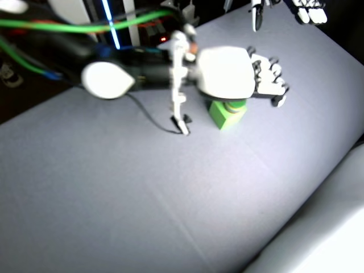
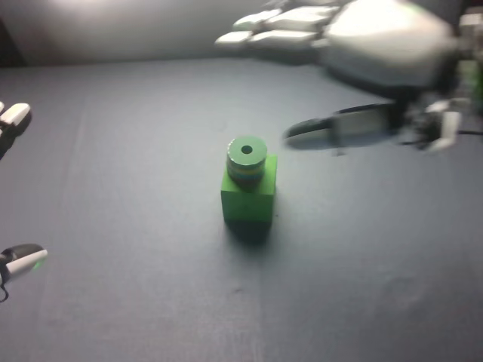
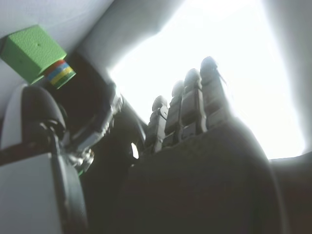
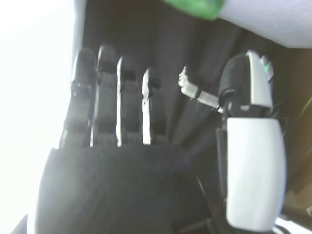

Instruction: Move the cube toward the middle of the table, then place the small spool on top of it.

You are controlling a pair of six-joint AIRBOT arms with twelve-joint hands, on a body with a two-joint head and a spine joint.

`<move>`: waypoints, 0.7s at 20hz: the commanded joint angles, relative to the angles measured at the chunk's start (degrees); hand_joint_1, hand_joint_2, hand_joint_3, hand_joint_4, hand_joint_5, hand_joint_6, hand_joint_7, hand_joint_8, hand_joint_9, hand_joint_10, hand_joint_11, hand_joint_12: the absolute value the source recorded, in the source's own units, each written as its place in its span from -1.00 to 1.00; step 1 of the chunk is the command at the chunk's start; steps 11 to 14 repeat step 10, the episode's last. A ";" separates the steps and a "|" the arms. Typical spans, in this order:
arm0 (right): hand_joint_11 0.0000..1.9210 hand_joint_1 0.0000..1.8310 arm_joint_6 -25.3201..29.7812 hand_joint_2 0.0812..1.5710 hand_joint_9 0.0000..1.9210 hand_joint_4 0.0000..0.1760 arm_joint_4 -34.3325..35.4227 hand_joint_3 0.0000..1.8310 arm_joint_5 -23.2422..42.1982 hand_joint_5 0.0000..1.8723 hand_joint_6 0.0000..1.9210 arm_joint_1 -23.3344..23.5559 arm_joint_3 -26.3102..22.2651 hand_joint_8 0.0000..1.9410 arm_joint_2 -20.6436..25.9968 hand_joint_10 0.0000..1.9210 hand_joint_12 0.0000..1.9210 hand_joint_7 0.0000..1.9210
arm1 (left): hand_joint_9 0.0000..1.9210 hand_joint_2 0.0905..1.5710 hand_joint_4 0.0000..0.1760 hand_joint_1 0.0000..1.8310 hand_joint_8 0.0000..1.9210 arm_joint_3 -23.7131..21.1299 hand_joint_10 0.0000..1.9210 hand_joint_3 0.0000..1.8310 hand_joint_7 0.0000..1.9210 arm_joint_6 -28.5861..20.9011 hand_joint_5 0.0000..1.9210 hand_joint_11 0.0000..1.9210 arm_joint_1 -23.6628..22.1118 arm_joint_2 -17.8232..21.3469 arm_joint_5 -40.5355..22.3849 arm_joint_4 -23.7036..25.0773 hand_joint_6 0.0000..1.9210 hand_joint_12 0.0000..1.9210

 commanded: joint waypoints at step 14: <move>-0.94 -0.35 -4.65 0.37 -0.78 -0.29 19.06 -1.00 31.08 -0.81 -1.00 -21.31 -12.64 -1.00 14.86 -0.99 -0.76 -0.77 | -1.00 0.27 -0.37 0.01 -0.99 -0.92 -1.00 -1.00 -0.98 -1.91 -0.95 -1.00 0.78 1.67 -10.31 2.26 -0.99 -1.00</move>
